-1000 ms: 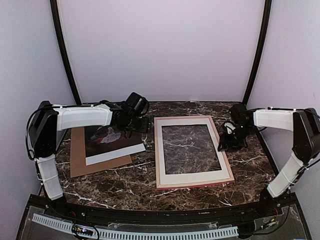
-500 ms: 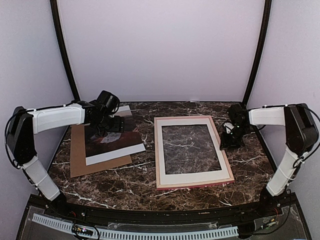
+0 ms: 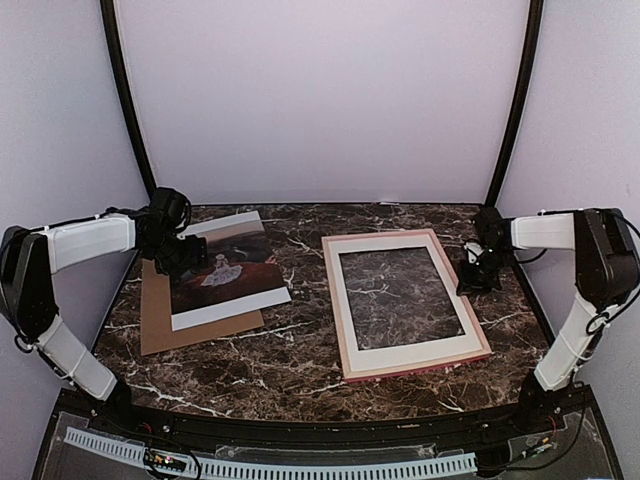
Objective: Put the photo into the frame
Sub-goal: Move the frame body to the center of the board, then pick up the photo from the backboard.
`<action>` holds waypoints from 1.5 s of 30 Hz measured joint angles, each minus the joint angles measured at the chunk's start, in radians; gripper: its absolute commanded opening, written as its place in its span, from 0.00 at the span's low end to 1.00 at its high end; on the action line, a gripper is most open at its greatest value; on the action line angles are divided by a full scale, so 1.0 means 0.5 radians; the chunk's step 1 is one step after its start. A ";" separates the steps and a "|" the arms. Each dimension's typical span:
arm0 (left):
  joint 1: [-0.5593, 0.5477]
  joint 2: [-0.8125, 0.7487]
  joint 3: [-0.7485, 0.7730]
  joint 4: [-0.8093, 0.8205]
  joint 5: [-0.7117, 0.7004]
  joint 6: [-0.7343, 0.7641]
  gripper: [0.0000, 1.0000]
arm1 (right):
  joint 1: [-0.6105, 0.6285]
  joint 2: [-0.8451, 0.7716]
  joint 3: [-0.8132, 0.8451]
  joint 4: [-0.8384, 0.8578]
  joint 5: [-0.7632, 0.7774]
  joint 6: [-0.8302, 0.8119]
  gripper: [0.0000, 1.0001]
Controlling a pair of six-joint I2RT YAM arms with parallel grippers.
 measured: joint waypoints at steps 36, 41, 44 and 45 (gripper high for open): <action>0.648 0.224 -0.297 0.362 0.550 -0.033 0.82 | 1.349 1.190 1.470 0.729 -0.558 0.610 0.60; 0.649 0.223 -0.385 0.435 0.587 -0.060 0.80 | 1.366 1.344 1.581 0.750 -0.587 0.685 0.59; 0.649 0.214 -0.419 0.500 0.608 -0.076 0.76 | 1.372 1.353 1.598 0.758 -0.592 0.733 0.58; 0.650 0.209 -0.433 0.521 0.612 -0.080 0.74 | 1.374 1.353 1.598 0.758 -0.597 0.745 0.57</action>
